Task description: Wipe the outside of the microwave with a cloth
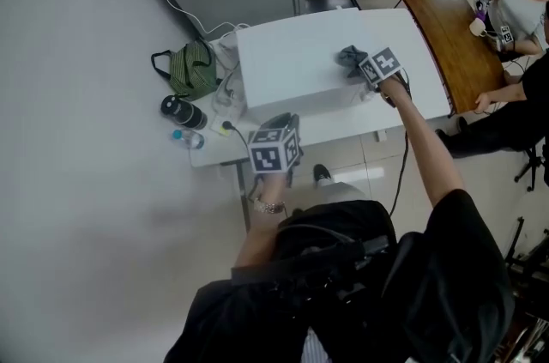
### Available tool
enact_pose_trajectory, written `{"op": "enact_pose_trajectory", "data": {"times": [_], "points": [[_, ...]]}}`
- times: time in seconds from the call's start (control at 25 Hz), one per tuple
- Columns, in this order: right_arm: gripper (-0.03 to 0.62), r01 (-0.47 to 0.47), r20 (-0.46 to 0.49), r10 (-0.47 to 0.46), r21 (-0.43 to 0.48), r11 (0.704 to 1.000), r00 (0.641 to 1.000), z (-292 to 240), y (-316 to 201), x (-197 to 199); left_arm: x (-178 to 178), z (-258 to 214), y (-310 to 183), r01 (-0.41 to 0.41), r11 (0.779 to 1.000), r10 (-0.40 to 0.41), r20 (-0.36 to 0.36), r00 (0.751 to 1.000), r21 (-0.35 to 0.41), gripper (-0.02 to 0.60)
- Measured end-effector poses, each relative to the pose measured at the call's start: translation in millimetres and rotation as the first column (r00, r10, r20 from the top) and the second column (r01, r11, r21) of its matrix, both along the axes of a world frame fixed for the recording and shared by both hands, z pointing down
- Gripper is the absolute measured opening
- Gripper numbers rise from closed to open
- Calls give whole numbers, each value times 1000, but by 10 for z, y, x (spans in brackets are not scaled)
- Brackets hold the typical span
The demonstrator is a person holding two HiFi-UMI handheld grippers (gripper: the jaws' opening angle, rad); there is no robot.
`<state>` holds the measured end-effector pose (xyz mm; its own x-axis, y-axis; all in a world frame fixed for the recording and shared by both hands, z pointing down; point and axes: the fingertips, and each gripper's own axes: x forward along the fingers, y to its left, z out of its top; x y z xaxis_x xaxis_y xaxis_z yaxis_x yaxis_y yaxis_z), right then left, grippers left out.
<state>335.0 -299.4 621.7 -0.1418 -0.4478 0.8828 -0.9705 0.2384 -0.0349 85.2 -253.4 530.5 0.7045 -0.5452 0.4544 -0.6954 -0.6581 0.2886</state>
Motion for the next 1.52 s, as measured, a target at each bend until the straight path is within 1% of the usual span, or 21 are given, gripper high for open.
{"op": "enact_pose_trajectory", "data": {"times": [0.08,0.16,0.24,0.32,0.36,0.4,0.44,0.56,0.68,0.76,0.88,0.96,1.08,1.16,1.28,1.52], "points": [[28,-85,29,85,4,996,996,-21,153,348,64,-23,47,-21,1000,21,-1,1000,3,58],[28,-160,35,160,8,987,987,-36,266,606,77,-49,110,-36,999,37,-2,999,8,58],[29,-224,3,224,7,975,975,-38,379,789,14,-89,181,-38,999,38,-2,999,18,58],[28,-256,-39,257,12,967,966,-59,540,795,-125,-128,272,-26,999,26,1,1000,27,58],[29,-257,-38,258,28,966,965,-95,630,682,-213,-133,323,-15,999,15,3,1000,30,58],[28,-250,-10,251,56,967,968,-153,712,485,-301,-128,373,-4,1000,4,5,1000,31,58],[28,-239,37,236,89,967,971,-226,786,219,-380,-115,420,7,1000,-7,6,1000,29,58],[29,-192,174,161,177,965,972,-435,1028,-747,-511,-48,600,15,1000,-15,7,1000,4,58],[29,-158,267,95,226,961,959,-551,1315,-1642,-528,23,850,5,1000,-5,14,1000,-18,58],[29,-144,299,66,246,958,952,-586,1477,-2088,-548,33,966,19,1000,-19,27,999,-11,58],[29,-82,289,4,257,963,957,-570,1695,-2557,-602,-7,1091,53,999,-53,43,998,13,58],[28,-37,277,-38,260,965,960,-545,1804,-2747,-615,-40,1158,75,996,-77,60,995,40,58],[28,-3,252,-66,266,964,966,-502,1892,-2813,-615,-71,1221,115,991,-122,83,989,74,58],[28,-8,249,-64,277,961,966,-501,1912,-2784,-606,-86,1237,131,987,-141,105,984,94,58],[29,-34,277,-53,300,953,959,-563,1937,-2752,-565,-97,1268,127,985,-143,137,980,115,60],[29,-26,296,-82,342,939,952,-711,1899,-2740,-457,-157,1278,122,984,-140,138,981,129,60]]}}
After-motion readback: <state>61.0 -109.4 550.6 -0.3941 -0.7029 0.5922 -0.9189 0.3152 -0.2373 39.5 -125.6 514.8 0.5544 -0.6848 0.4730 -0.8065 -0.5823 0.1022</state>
